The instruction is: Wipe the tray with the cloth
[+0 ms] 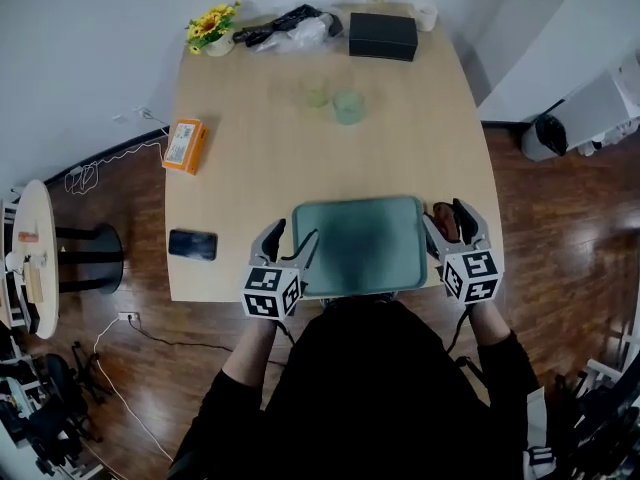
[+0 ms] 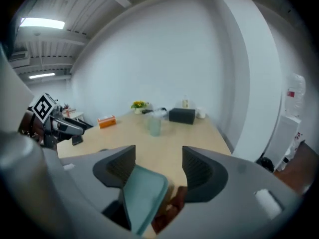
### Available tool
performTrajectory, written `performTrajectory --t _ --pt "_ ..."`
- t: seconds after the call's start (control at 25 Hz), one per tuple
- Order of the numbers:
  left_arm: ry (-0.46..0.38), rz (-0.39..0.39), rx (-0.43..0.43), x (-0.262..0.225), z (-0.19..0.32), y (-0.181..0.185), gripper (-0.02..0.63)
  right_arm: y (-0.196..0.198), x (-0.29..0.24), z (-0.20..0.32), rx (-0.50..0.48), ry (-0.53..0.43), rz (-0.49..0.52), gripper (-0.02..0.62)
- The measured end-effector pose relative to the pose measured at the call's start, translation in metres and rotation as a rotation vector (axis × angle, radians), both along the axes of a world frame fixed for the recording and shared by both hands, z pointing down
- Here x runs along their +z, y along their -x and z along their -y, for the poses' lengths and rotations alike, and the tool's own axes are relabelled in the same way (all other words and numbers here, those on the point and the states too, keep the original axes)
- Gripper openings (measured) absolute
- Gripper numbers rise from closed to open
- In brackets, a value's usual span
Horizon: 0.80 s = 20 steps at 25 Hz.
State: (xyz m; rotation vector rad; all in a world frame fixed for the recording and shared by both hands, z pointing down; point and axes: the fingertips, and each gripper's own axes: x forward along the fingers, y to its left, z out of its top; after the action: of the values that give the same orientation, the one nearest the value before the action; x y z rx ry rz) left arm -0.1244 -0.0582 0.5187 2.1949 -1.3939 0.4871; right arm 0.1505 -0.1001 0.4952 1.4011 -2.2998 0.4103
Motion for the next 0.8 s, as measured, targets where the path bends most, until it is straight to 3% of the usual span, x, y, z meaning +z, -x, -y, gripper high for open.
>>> performTrajectory --t 0.2,0.36,0.44,0.52,0.56,0.8 --pt "0.255 0.118 0.025 0.100 -0.021 0.020 0.278 -0.057 0.109 -0.012 0.060 0.223 -0.160 0.341" --pt "0.401 0.129 0.047 0.138 -0.048 0.023 0.275 -0.072 0.163 -0.028 0.046 0.355 -0.233 0.371" --pt "0.429 0.142 0.059 0.145 -0.056 0.021 0.266 -0.072 0.173 -0.033 0.029 0.382 -0.235 0.318" --pt "0.441 0.152 0.062 0.150 -0.061 0.019 0.232 -0.071 0.173 -0.034 0.025 0.380 -0.233 0.193" --pt "0.444 0.149 0.059 0.152 -0.061 0.019 0.220 -0.072 0.172 -0.033 0.024 0.375 -0.238 0.168" --pt "0.426 0.146 0.020 0.158 -0.061 0.025 0.095 -0.076 0.166 -0.031 0.016 0.384 -0.231 0.133"
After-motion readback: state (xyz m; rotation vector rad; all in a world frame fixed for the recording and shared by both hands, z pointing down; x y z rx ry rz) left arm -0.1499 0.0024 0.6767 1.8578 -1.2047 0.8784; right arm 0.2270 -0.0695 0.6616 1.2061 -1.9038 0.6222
